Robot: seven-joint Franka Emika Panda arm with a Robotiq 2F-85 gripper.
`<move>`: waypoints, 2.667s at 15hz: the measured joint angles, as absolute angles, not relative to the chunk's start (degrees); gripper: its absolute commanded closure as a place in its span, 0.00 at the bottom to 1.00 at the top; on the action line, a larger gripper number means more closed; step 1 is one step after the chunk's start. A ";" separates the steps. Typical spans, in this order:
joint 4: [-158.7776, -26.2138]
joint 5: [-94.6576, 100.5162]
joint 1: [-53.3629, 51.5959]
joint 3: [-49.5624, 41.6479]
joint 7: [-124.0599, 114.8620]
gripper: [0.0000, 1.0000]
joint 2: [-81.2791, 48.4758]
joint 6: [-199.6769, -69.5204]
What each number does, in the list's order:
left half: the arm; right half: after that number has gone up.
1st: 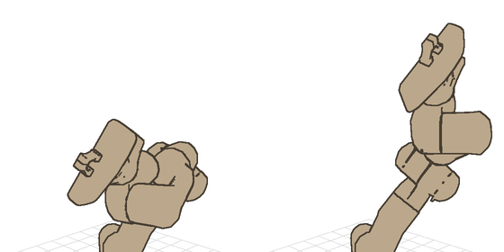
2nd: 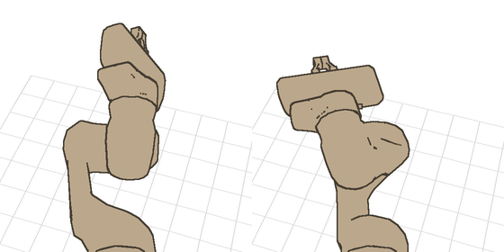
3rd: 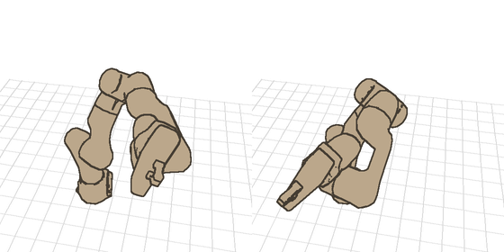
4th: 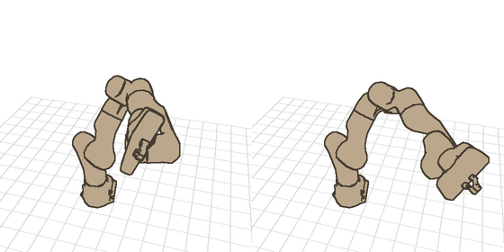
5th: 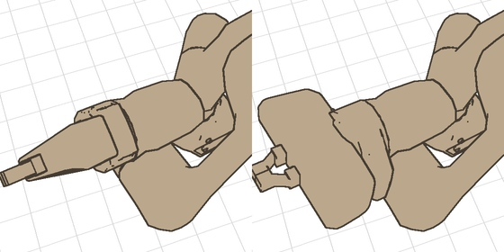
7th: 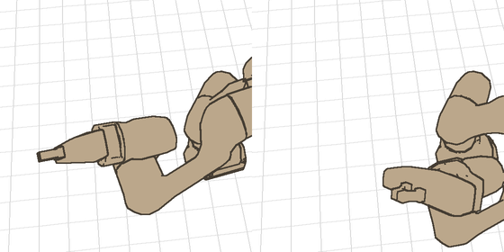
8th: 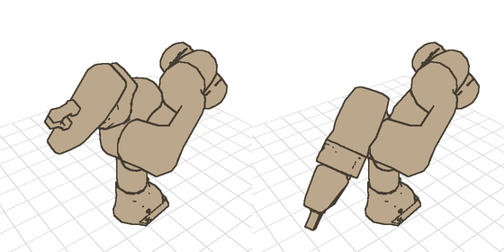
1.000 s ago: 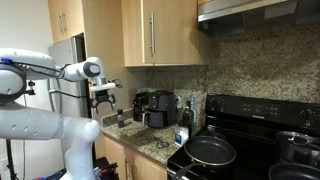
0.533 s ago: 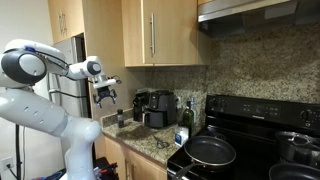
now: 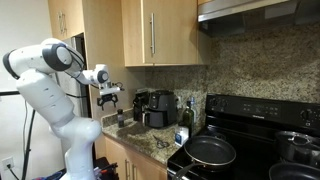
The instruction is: Move the object from the left to the right
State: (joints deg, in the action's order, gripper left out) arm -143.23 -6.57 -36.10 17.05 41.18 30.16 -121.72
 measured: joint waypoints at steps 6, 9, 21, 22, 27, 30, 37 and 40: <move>-135.49 -8.27 -36.15 17.00 38.90 0.00 19.25 -129.49; -135.53 -8.28 -36.17 17.08 39.06 0.00 18.84 -128.89; -133.37 -4.90 -35.82 20.32 26.09 0.00 10.60 -145.62; -133.37 -4.90 -35.82 20.40 26.00 0.00 10.60 -145.62; -133.48 -4.14 -34.23 20.25 21.95 0.00 9.70 -149.68; -133.52 -2.82 -32.89 20.42 17.68 0.00 8.49 -154.02; -133.75 -2.82 -32.66 21.89 12.87 0.00 7.66 -152.33; -133.29 -2.70 -32.33 21.91 12.05 0.00 7.62 -148.83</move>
